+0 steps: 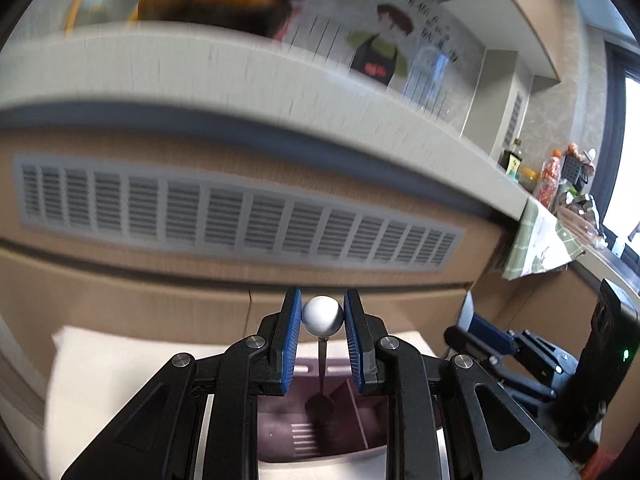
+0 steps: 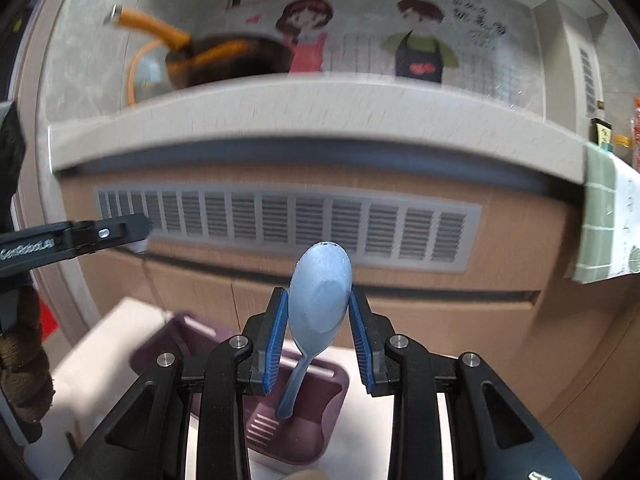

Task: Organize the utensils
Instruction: 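Lift both spoons and lower them handle-first into the maroon caddy with both tools, then open both tools and withdraw from the caddy, then grasp the metal slotted spatula handle with the right tool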

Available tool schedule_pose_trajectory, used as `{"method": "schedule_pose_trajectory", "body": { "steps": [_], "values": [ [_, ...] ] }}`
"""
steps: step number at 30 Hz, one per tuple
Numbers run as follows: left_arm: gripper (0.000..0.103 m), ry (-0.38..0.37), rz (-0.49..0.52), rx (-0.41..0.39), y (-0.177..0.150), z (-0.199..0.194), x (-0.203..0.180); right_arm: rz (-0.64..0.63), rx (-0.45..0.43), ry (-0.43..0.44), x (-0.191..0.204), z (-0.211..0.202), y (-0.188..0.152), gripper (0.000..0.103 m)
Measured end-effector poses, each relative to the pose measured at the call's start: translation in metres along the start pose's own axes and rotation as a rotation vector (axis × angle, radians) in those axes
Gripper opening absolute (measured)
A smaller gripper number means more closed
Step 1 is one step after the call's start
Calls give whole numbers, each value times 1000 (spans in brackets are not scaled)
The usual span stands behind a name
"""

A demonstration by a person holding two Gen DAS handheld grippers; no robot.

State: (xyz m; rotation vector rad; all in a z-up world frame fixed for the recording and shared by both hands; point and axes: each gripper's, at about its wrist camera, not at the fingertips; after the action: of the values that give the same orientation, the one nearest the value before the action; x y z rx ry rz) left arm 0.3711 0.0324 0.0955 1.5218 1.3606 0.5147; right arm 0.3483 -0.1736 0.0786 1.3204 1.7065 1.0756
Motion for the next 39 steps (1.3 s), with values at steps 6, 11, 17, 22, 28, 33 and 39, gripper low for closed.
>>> {"method": "schedule_pose_trajectory", "body": {
  "steps": [6, 11, 17, 22, 28, 33, 39],
  "values": [
    [26, -16, -26, 56, -22, 21, 8, -34, 102, 42, 9, 25, -30, 29],
    [54, -71, -71, 86, -29, 21, 11, 30, 181, 120, 0, 33, -42, 30],
    [56, -37, -87, 8, -32, -25, 4, 24, 57, 77, -4, -15, -37, 30],
    [63, 99, -46, -61, -52, -77, -1, 18, 80, 86, 4, -47, -46, 32],
    [64, 242, -26, 34, -104, -110, 12, 39, 329, 118, 24, -40, -100, 32],
    [64, 330, -97, 111, -154, -130, 34, 59, 473, 118, 36, -37, -141, 32],
    [68, 363, -85, 188, -198, -139, 42, 39, 523, 90, 50, -38, -156, 32]
  ]
}}
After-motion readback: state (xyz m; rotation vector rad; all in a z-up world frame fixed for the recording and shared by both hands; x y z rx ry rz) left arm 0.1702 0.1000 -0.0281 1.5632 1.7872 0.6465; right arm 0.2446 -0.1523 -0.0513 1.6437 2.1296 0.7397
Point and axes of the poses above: each gripper's, at about its wrist camera, not at the fingertips, and z roughly the way its jaws point, x to its left, y to its top, and after that the axes turned 2 degrees about z, right-handed
